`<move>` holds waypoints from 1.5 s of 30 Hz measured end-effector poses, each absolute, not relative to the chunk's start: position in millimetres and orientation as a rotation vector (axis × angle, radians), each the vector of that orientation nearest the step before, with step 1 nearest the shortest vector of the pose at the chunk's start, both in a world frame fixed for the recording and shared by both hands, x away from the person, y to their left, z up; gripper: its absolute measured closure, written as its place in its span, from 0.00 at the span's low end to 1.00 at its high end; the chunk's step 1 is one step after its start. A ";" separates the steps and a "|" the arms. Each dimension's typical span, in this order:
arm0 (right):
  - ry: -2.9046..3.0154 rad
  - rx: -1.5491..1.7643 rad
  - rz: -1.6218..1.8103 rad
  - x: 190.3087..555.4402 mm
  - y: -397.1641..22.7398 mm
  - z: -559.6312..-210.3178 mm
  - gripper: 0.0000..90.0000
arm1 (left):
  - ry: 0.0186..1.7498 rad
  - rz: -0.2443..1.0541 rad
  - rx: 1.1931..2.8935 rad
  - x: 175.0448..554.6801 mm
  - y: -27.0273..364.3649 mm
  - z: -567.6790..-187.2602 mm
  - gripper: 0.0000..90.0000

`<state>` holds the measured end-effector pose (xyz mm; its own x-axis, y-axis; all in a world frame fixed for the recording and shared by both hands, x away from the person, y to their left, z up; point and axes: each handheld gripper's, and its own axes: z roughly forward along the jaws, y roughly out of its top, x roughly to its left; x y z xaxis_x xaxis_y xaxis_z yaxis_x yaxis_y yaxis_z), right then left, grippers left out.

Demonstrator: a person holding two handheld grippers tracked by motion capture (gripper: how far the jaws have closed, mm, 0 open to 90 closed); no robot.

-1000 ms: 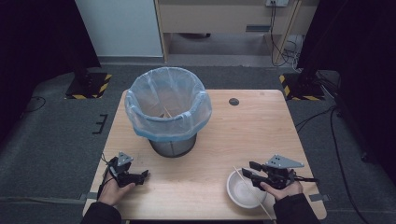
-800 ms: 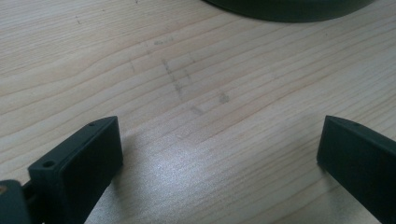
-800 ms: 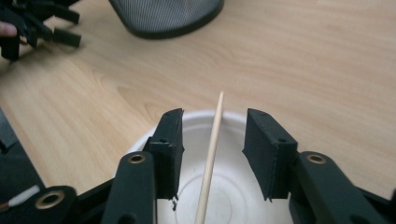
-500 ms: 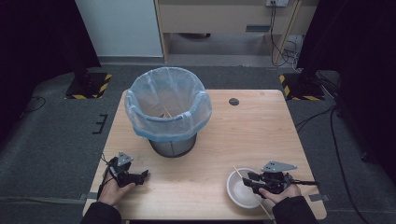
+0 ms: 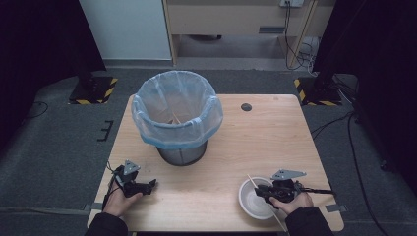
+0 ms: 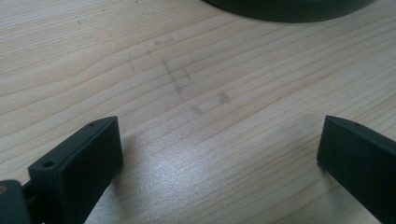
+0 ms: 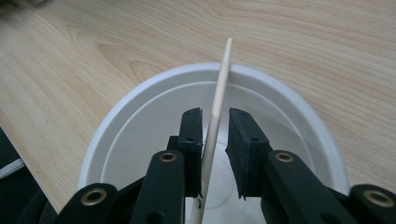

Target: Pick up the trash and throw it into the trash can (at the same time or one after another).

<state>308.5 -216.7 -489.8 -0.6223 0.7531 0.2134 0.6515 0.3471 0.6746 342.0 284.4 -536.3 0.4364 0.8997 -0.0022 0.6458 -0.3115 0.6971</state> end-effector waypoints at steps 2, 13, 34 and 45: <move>2.471 1.289 1.127 308.8 -216.8 -490.3 0.87 | 1.294 0.523 2.064 342.0 284.4 -536.3 0.00; 2.474 1.313 1.126 309.9 -217.8 -487.9 0.95 | 1.294 0.523 2.064 342.0 284.4 -536.3 0.00; 2.157 1.223 1.508 323.3 -224.6 -437.3 0.95 | 1.294 0.523 2.064 342.1 284.4 -536.3 0.00; 1.919 1.178 1.741 340.3 -228.6 -391.0 0.95 | 1.294 0.523 2.064 342.0 284.4 -536.3 0.00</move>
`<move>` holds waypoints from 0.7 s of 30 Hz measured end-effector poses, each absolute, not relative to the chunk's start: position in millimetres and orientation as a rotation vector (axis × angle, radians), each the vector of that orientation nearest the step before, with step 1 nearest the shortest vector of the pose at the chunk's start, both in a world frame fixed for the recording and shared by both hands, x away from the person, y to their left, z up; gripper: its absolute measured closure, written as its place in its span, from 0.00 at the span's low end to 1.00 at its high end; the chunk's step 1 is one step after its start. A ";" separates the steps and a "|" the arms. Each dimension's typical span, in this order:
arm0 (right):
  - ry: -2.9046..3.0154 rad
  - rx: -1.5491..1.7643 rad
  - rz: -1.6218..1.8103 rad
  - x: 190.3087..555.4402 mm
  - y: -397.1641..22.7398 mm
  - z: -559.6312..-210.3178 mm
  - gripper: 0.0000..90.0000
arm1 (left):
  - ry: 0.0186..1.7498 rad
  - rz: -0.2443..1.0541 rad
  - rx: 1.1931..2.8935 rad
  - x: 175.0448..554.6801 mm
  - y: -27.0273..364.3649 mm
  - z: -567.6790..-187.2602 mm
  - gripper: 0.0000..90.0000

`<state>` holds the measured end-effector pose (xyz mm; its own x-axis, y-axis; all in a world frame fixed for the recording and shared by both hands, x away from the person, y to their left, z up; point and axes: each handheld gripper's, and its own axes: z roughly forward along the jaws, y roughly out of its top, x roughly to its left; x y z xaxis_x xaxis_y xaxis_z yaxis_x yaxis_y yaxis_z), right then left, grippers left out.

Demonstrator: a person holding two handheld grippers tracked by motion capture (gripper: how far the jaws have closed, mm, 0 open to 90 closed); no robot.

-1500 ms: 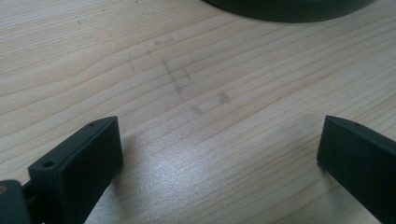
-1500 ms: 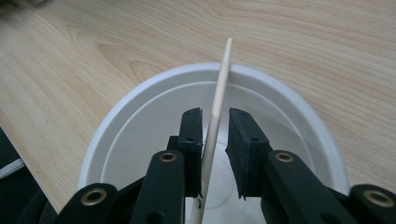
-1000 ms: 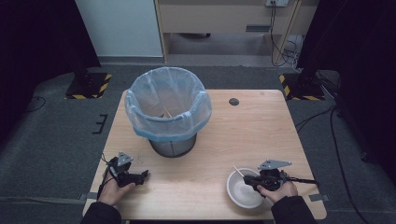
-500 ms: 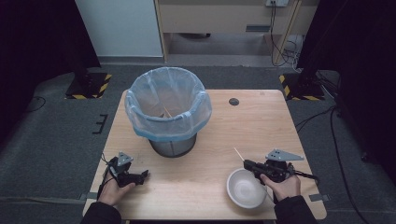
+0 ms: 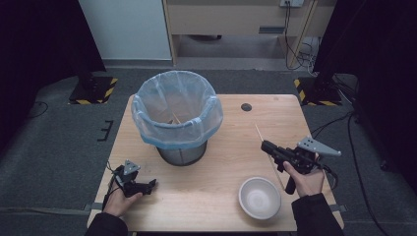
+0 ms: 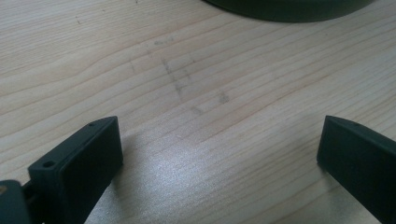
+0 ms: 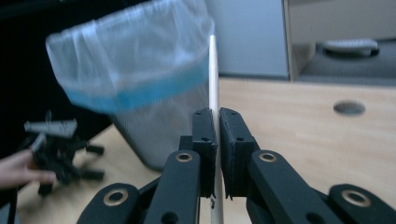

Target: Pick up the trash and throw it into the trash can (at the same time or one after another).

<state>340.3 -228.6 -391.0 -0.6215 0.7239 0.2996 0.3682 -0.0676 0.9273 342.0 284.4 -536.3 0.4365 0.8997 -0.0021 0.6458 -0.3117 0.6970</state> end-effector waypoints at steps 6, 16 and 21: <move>1.811 1.147 1.812 354.6 -224.9 -361.7 0.95 | 1.294 0.523 2.064 342.1 284.4 -536.3 0.00; 1.693 1.094 1.857 375.7 -219.9 -321.7 0.95 | 1.293 0.522 2.065 342.1 284.5 -536.3 0.00; 1.661 1.066 1.863 383.8 -215.3 -305.3 0.95 | 1.291 0.521 2.065 342.2 284.5 -536.3 0.00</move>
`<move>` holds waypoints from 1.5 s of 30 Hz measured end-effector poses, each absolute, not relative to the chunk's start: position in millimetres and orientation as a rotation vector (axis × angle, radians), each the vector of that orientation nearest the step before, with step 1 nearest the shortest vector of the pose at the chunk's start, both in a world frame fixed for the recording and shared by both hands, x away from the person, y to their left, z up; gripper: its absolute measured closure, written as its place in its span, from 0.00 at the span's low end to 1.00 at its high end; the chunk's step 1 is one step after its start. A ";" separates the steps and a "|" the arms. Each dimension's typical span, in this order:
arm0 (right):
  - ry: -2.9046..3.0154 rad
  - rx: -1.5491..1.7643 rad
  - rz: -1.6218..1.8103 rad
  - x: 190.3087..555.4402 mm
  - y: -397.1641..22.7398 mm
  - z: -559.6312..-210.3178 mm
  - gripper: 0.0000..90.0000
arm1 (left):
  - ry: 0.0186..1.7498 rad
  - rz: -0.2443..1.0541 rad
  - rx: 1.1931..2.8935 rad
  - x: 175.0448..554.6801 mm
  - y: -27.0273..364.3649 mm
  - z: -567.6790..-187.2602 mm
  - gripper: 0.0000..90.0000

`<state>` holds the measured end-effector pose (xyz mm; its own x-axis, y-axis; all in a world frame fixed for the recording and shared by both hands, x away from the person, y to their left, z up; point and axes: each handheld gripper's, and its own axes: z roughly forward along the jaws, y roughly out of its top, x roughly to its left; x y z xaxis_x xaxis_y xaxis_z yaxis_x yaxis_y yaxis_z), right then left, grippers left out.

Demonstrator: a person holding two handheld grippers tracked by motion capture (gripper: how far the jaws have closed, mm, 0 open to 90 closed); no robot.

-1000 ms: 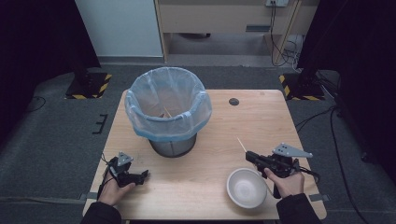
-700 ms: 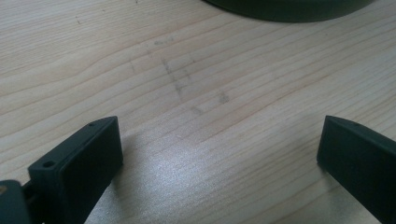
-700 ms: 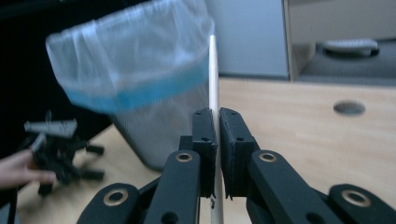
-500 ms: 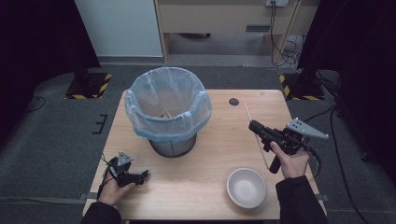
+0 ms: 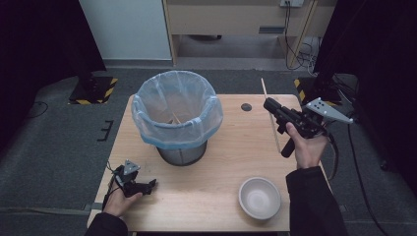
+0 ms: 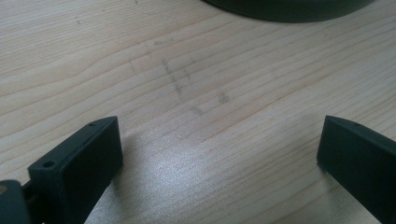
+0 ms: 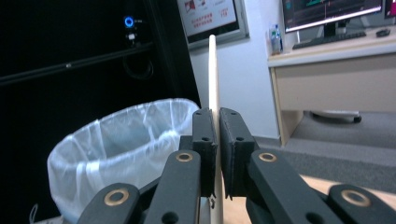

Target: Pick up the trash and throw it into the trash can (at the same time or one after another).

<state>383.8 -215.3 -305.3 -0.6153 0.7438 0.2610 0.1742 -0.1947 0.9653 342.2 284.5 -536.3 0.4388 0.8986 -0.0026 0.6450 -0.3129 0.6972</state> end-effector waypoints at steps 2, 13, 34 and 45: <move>1.649 1.060 1.867 386.6 -213.6 -300.0 0.95 | 1.291 0.521 2.065 342.2 284.6 -536.3 0.00; 1.617 1.016 1.887 401.2 -196.0 -278.2 0.96 | 1.290 0.520 2.067 342.4 284.6 -536.3 0.00; 1.593 0.957 1.934 429.2 -155.2 -243.0 0.96 | 1.285 0.517 2.069 342.9 284.6 -536.3 0.00; 1.589 0.951 1.958 440.3 -133.4 -237.3 0.96 | 1.286 0.517 2.066 343.1 284.4 -536.4 0.00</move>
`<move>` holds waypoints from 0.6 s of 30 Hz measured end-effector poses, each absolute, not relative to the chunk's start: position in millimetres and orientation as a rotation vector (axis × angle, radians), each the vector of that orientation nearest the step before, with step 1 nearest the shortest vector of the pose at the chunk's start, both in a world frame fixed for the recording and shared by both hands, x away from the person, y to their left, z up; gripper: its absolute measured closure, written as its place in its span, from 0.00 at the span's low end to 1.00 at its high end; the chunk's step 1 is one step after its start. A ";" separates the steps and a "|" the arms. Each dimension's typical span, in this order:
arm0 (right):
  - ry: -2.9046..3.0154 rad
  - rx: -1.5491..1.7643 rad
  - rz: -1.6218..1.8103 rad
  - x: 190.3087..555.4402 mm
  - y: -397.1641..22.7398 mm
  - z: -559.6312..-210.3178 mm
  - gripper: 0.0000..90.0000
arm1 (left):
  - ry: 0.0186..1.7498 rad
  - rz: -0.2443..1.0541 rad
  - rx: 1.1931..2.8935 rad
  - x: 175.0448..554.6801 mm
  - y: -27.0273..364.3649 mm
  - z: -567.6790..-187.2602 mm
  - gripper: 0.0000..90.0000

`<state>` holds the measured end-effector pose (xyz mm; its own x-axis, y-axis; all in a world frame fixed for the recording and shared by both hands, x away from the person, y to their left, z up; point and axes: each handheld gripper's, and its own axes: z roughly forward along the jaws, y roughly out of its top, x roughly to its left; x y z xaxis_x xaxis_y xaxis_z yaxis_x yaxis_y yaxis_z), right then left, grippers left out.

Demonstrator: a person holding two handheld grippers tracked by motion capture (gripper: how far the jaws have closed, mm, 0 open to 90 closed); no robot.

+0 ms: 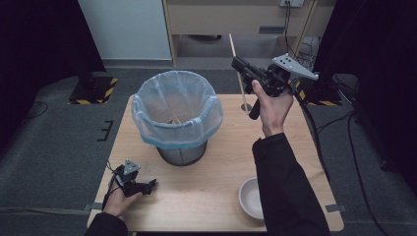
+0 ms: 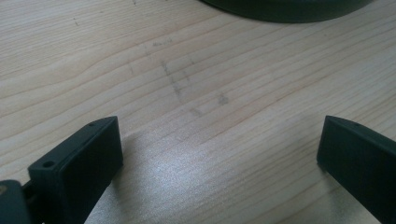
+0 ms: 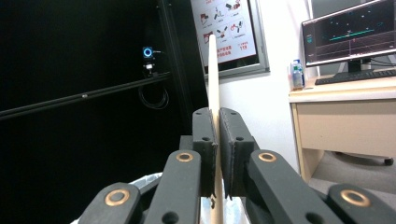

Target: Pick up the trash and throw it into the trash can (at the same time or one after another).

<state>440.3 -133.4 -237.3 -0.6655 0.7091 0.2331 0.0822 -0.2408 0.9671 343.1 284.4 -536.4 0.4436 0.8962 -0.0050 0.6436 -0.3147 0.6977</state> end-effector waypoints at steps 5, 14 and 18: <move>1.593 0.939 1.966 445.7 -123.1 -234.2 0.96 | 1.284 0.518 2.068 343.2 284.5 -536.3 0.00; 1.619 0.923 1.984 454.6 -101.7 -233.9 0.96 | 1.283 0.517 2.068 343.3 284.5 -536.3 0.00; 1.614 0.933 2.000 459.3 -96.5 -235.6 0.96 | 1.283 0.518 2.068 343.3 284.5 -536.3 0.00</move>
<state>459.3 -96.5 -235.6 -0.6951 0.6760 0.2447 0.0964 -0.2497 0.9635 343.3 284.5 -536.3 0.4451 0.8955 -0.0032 0.6425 -0.3169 0.6977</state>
